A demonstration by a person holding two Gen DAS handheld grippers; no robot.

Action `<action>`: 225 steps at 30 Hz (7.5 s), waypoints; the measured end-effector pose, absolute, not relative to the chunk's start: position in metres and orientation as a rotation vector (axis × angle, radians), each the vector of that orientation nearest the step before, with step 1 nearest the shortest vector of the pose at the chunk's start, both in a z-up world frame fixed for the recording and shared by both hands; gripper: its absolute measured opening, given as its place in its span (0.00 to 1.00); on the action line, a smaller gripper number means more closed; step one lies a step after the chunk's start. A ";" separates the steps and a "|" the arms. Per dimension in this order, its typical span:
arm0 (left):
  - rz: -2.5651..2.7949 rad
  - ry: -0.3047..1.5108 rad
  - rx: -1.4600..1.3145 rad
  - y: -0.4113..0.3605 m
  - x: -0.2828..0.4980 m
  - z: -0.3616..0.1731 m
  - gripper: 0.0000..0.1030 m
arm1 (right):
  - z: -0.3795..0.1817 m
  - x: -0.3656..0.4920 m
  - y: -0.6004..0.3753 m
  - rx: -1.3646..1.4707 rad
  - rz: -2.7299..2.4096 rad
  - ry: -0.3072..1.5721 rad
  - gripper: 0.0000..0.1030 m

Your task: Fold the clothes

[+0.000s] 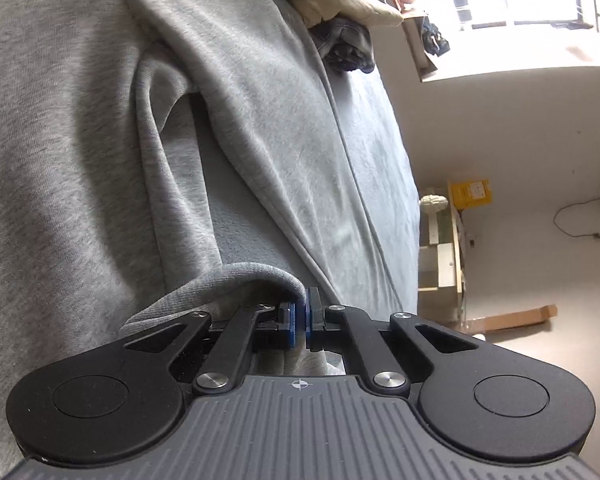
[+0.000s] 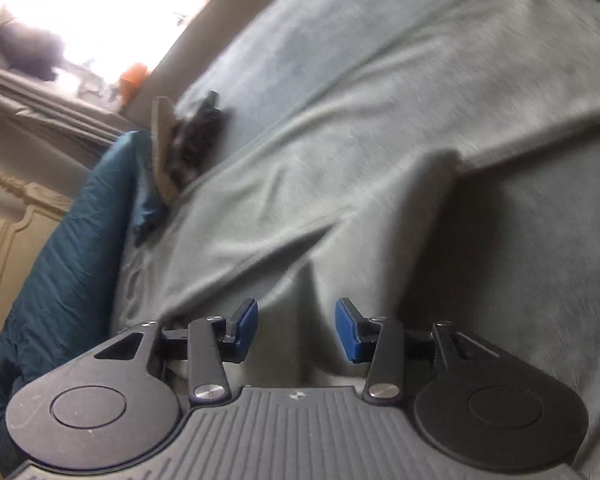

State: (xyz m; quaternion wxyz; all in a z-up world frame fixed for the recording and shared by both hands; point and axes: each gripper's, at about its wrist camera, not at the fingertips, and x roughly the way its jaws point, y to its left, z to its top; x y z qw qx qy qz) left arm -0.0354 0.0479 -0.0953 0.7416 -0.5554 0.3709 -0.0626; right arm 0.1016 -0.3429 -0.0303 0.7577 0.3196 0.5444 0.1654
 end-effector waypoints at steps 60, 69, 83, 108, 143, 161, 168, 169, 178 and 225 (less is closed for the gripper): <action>-0.419 0.729 -0.526 -0.023 -0.017 -0.032 0.35 | -0.070 0.101 -0.446 1.014 0.104 1.239 0.49; -0.431 0.805 -0.812 0.019 -0.016 -0.048 0.46 | -0.046 0.109 -0.483 1.230 0.173 0.811 0.49; -0.546 0.868 -0.579 -0.022 -0.044 -0.041 0.47 | -0.106 -0.014 -0.550 1.455 -0.136 0.897 0.49; -0.520 0.752 0.436 -0.113 -0.097 -0.085 0.47 | -0.038 -0.061 -0.542 1.143 -0.195 0.819 0.06; -0.892 1.001 0.243 -0.090 -0.137 -0.081 0.24 | -0.050 -0.179 -0.591 0.913 -0.539 1.106 0.20; -0.578 0.928 -0.098 0.009 -0.058 -0.026 0.32 | 0.067 0.020 -0.380 0.106 0.459 0.900 0.23; -0.255 0.889 -0.338 0.095 0.010 -0.033 0.32 | 0.034 0.034 -0.220 -0.270 0.908 0.990 0.38; -0.224 0.884 -0.348 0.103 0.017 -0.035 0.32 | 0.029 0.034 -0.204 -0.296 0.934 0.993 0.39; -0.084 0.857 -0.317 0.137 0.050 -0.056 0.32 | -0.017 0.101 -0.136 0.033 0.936 1.241 0.44; -0.200 0.743 -0.107 0.101 0.017 -0.086 0.32 | -0.035 0.102 -0.136 -0.228 1.035 1.200 0.45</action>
